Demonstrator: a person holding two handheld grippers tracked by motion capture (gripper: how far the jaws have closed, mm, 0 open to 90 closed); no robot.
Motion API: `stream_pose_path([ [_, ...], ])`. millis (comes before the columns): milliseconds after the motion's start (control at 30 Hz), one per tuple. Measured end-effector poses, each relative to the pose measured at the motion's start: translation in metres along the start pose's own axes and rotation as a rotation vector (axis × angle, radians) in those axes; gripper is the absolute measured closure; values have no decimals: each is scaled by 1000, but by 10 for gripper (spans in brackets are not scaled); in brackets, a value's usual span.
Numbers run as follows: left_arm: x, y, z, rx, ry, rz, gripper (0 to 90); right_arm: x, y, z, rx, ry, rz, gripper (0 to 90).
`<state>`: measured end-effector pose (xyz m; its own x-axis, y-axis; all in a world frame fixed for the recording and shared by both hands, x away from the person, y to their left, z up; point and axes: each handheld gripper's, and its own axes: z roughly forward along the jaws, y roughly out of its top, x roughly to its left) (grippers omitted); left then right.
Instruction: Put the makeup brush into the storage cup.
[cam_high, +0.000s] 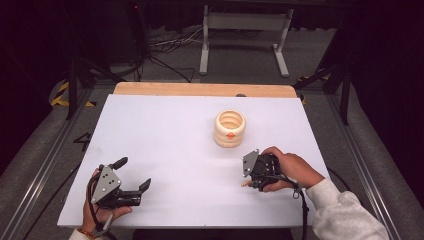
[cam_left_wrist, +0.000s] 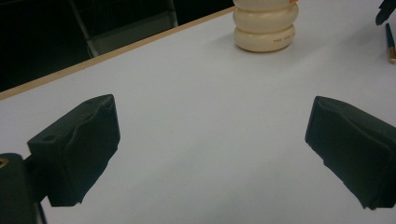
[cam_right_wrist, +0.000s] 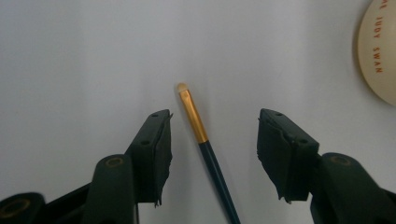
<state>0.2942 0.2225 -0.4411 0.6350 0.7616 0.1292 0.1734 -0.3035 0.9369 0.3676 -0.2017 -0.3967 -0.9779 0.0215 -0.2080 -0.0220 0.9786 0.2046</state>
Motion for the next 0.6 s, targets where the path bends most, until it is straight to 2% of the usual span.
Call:
stream_pose_path([
  [133,-1,0,0,-2,-3,1,40,-2,2,5,34,14,-18,495],
  [167,-1,0,0,2,-5,1,40,-4,3,9,49,32,-24,516],
  [333,-1,0,1,8,-8,8,40,-5,4,14,80,60,-41,557],
  [367,-1,0,2,8,-12,4,40,-5,6,15,109,59,-56,573],
  [600,-1,-1,2,10,-15,5,42,-4,9,22,124,73,-85,681],
])
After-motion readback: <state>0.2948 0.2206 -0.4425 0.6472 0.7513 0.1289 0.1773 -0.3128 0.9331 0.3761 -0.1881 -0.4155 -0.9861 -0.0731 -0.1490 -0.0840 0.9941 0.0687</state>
